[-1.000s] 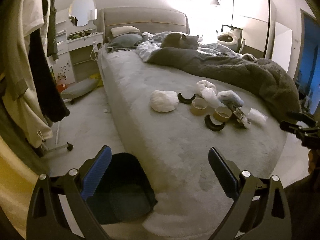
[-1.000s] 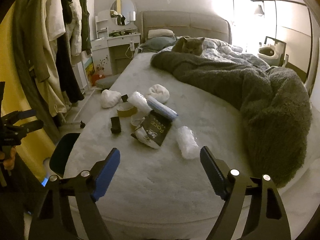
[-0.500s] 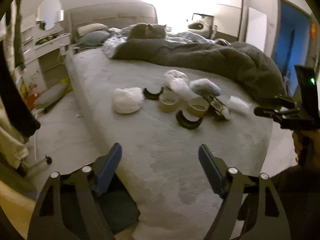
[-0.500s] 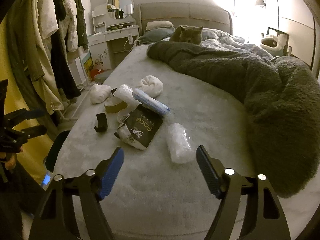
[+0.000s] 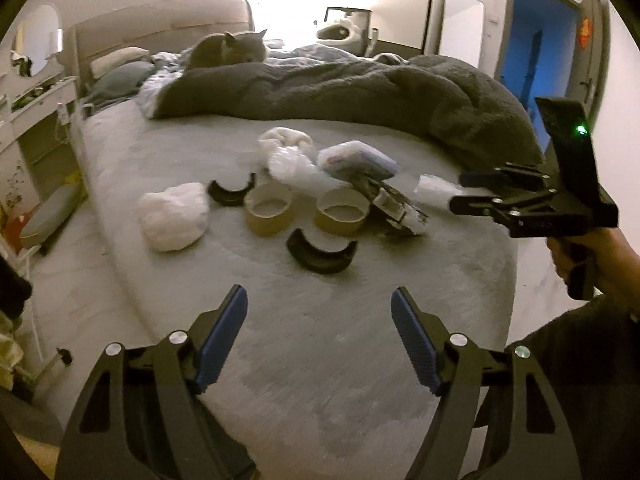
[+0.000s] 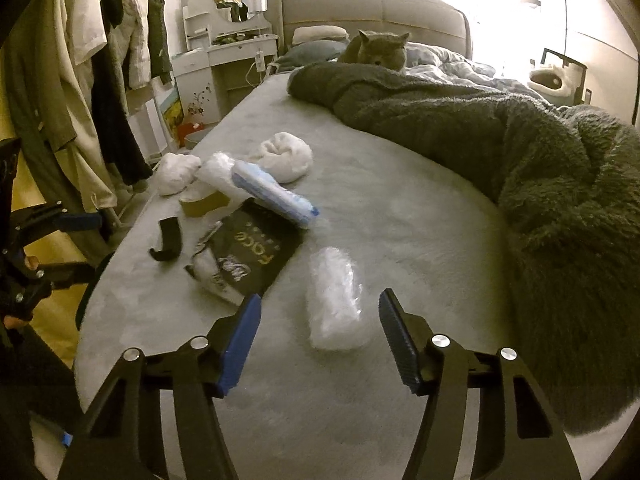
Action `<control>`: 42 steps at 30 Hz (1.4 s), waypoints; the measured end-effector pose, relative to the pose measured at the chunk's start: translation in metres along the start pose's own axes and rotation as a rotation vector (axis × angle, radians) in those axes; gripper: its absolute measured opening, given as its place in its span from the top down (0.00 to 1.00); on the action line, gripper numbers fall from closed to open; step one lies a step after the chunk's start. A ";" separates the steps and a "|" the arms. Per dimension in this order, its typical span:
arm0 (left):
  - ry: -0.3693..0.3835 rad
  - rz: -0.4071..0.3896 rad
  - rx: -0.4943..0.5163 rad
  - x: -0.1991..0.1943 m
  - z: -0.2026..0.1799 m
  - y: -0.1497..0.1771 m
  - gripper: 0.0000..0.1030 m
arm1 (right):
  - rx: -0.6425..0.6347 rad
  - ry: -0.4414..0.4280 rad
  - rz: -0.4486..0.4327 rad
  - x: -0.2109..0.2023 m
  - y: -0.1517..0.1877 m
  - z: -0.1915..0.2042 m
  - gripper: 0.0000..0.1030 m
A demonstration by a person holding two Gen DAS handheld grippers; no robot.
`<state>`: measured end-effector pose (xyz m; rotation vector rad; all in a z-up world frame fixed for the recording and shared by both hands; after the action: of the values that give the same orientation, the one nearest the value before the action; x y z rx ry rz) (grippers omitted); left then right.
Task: Collect trash
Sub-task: 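Move the right tool to the bubble-wrap bundle and close on it, then carry the bubble-wrap bundle with the right tool over the black wastebasket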
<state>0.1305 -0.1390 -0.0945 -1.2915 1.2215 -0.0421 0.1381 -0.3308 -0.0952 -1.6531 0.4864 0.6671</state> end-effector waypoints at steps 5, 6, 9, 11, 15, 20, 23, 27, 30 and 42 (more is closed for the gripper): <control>0.022 0.019 0.027 0.014 -0.001 -0.003 0.26 | 0.003 -0.009 0.009 0.015 -0.005 -0.005 0.41; 0.026 0.024 0.027 0.016 0.000 -0.003 0.26 | 0.000 -0.014 0.014 0.018 -0.006 -0.005 0.42; 0.034 0.038 0.029 0.026 0.004 -0.004 0.27 | -0.004 -0.021 0.034 0.026 -0.005 -0.006 0.47; 0.030 0.045 0.040 0.031 0.006 -0.006 0.29 | -0.002 -0.028 0.053 0.032 -0.005 -0.007 0.52; 0.044 0.055 0.036 0.041 0.011 -0.008 0.30 | -0.008 -0.055 0.083 0.037 -0.002 -0.005 0.63; 0.073 0.059 0.036 0.052 0.015 -0.012 0.32 | 0.012 -0.068 0.073 0.031 -0.004 -0.008 0.67; 0.075 0.061 0.041 0.056 0.016 -0.015 0.34 | 0.033 -0.066 0.060 0.027 -0.008 -0.013 0.67; 0.075 0.053 0.032 0.061 0.018 -0.021 0.40 | 0.068 -0.082 0.032 0.020 -0.016 -0.016 0.67; 0.094 0.056 0.017 0.063 0.018 -0.022 0.49 | 0.077 -0.101 0.014 0.016 -0.023 -0.012 0.67; 0.059 -0.019 -0.089 0.034 0.029 -0.032 0.53 | 0.060 -0.149 -0.081 -0.004 -0.066 0.034 0.67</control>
<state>0.1839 -0.1515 -0.0991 -1.3879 1.2736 -0.0397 0.1730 -0.2854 -0.0473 -1.5453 0.3276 0.7035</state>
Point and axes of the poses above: each gripper's, at about its wrist camera, not at the fingertips, and x roughly the way its jaws point, z to its left, y to its underside, the point moved 7 cm from there along x, roughly the way its jaws point, and after that the axes turned 11 degrees about y, right-handed, at the moved point
